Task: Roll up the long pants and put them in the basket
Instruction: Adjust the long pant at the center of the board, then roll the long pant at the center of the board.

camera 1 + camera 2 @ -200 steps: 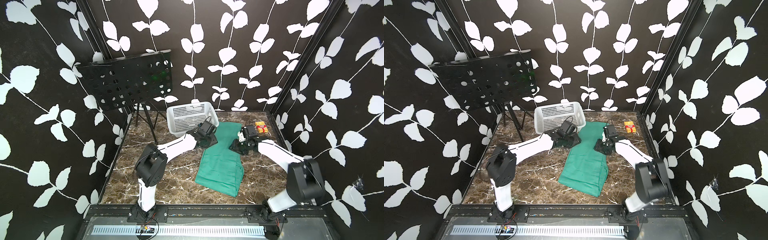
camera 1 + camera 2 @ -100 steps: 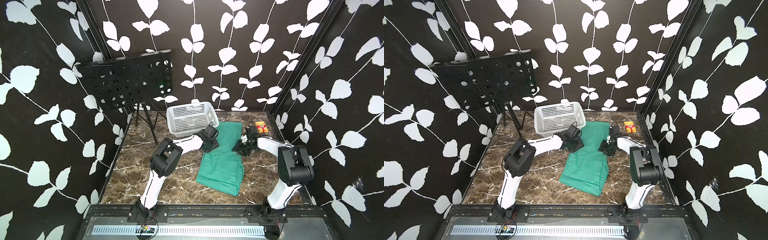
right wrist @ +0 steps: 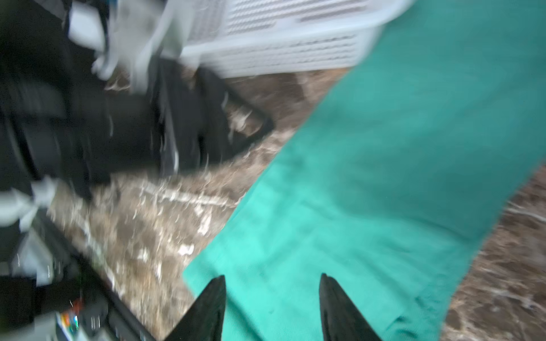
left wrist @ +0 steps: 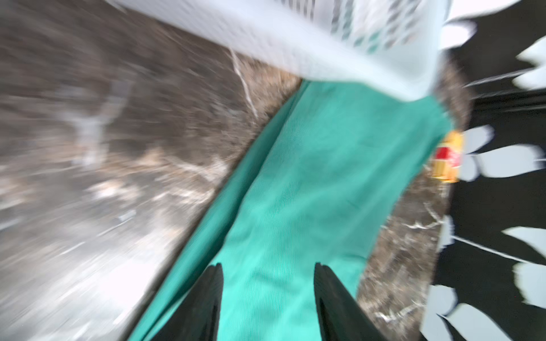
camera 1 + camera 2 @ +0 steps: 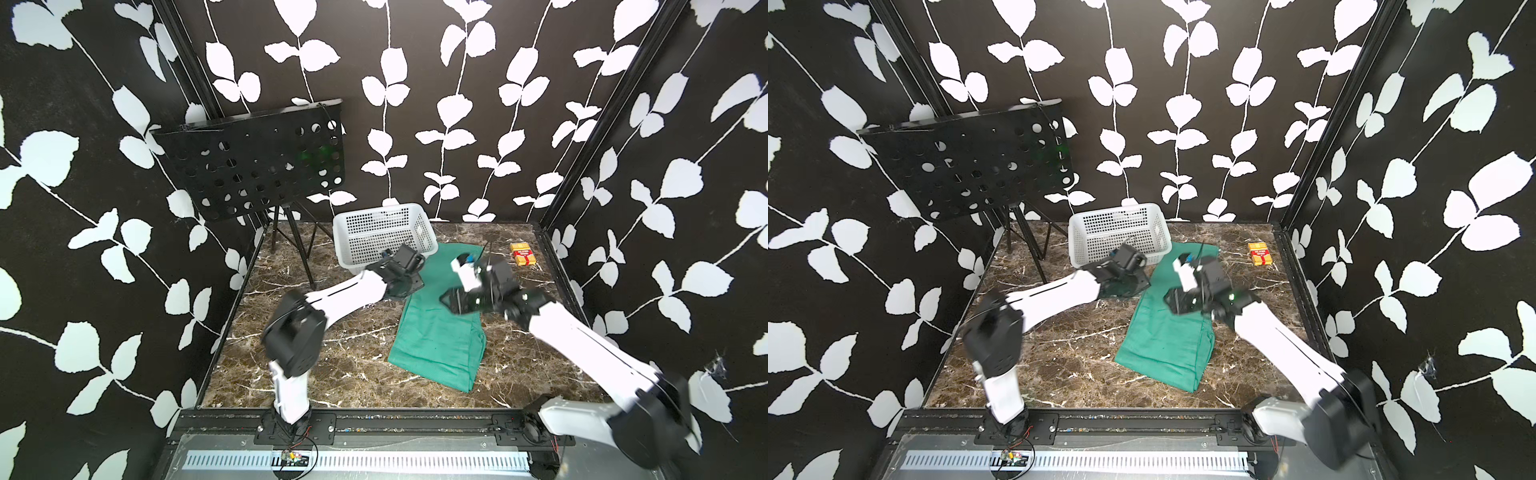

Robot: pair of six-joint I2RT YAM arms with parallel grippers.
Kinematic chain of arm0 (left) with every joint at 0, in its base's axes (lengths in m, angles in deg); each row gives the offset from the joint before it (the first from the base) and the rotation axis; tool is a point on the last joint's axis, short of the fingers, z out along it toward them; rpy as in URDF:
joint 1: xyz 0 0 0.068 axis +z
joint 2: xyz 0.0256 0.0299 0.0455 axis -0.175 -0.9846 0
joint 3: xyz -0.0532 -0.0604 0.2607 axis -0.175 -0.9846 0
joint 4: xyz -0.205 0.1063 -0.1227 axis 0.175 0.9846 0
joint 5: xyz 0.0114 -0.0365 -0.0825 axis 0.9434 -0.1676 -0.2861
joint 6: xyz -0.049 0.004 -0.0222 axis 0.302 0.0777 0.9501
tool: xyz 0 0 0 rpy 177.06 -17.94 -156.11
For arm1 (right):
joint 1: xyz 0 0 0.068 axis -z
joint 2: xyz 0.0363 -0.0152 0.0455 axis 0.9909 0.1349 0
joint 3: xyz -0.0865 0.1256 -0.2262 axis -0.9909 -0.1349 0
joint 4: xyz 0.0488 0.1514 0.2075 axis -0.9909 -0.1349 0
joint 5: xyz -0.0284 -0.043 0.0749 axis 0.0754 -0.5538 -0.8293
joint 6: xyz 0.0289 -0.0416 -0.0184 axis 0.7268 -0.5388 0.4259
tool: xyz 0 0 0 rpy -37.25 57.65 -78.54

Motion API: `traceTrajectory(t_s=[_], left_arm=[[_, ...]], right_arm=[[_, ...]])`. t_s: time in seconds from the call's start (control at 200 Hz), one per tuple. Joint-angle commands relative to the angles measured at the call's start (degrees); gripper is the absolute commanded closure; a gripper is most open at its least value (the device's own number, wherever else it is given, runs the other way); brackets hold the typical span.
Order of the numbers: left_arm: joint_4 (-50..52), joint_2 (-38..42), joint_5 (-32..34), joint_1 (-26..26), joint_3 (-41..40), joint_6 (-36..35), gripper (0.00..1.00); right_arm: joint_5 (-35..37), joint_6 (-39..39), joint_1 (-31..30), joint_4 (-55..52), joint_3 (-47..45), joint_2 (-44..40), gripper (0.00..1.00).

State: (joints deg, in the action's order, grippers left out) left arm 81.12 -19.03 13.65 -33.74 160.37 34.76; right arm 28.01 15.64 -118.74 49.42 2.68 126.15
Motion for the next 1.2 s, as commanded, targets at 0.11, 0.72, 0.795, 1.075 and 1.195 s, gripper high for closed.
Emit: traceTrajectory(t_s=[0.11, 0.72, 0.795, 1.075, 1.195], left_arm=[[7.1, 19.2, 7.5, 0.3, -19.4, 10.4, 0.49], [22.0, 56.9, 9.0, 0.1, -45.2, 24.1, 0.47], [22.9, 58.1, 7.9, 0.1, -45.2, 23.7, 0.47], [18.0, 56.9, 1.8, -6.4, -47.2, 24.4, 0.42], [5.3, 52.1, -0.5, -9.6, -50.8, 27.6, 0.38]], right_arm=[[16.7, -12.3, -23.0, -2.1, -10.9, -6.4, 0.43], [26.3, 2.8, -34.2, 4.8, -15.4, 16.7, 0.55], [24.4, 3.0, -34.3, 5.7, -14.7, 18.2, 0.74], [16.5, 4.1, -34.5, 11.3, -9.1, 22.5, 0.85], [16.5, 5.8, -34.5, 12.5, -8.5, 22.8, 0.79]])
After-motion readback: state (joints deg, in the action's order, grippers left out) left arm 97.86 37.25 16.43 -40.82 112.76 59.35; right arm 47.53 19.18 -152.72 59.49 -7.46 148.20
